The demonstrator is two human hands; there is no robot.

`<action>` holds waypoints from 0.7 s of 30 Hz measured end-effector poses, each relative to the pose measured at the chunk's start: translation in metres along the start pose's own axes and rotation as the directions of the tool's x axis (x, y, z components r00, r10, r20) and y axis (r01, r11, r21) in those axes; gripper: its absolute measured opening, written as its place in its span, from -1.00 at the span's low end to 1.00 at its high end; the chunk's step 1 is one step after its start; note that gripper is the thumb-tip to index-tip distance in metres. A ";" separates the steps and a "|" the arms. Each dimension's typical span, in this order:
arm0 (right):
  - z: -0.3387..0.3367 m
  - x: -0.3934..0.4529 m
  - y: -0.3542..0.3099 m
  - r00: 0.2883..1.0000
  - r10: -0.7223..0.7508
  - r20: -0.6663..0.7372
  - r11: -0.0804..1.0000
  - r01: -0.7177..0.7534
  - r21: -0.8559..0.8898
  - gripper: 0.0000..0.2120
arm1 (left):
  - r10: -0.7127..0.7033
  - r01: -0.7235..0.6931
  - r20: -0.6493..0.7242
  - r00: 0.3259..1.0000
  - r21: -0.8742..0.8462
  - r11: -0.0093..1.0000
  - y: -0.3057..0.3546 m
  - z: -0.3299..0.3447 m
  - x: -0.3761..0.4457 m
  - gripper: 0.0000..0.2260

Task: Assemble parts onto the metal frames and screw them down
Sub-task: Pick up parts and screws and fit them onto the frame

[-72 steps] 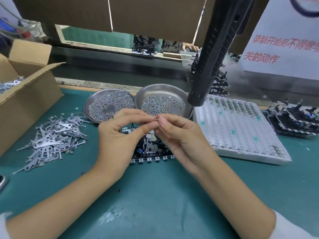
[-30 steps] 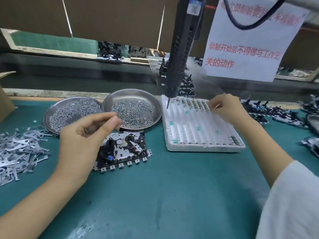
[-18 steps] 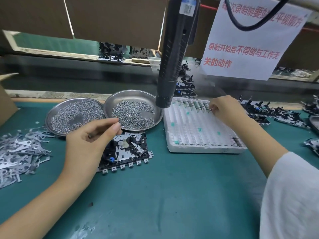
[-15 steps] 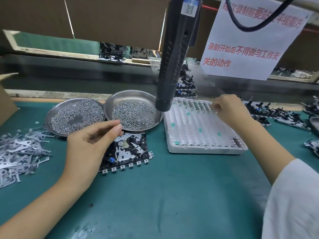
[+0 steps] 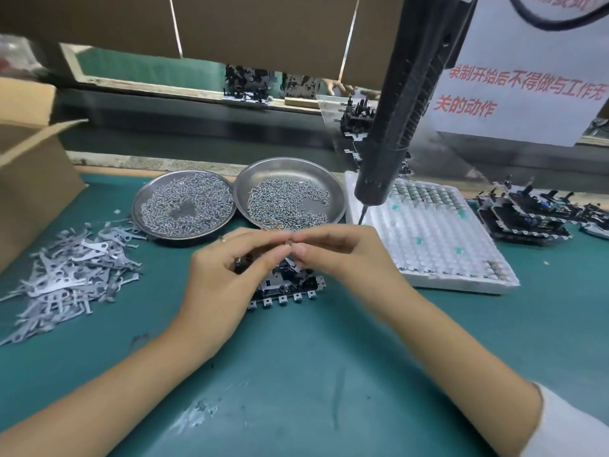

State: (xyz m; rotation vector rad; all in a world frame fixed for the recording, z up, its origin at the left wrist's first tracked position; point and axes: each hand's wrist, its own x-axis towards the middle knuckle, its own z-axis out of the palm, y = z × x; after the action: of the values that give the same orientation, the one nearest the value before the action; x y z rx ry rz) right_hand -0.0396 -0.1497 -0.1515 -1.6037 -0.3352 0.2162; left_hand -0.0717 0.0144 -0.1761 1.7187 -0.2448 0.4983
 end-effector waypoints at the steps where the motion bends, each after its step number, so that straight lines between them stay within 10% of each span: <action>1: 0.003 0.002 0.001 1.000 -0.009 -0.001 1.000 0.009 0.025 -0.83 | 0.018 -0.018 0.000 1.000 0.004 1.000 -0.001 0.000 0.000 -0.82; 21: 0.002 0.006 0.015 0.997 -0.016 -0.071 0.988 0.026 0.152 -0.83 | -0.042 0.043 0.016 0.999 -0.058 0.997 -0.012 -0.001 0.002 -0.84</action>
State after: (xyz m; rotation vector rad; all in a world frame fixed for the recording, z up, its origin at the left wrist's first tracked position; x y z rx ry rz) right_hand -0.0337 -0.1467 -0.1663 -1.4523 -0.2746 0.1651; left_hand -0.0650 0.0178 -0.1853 1.6675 -0.2305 0.4431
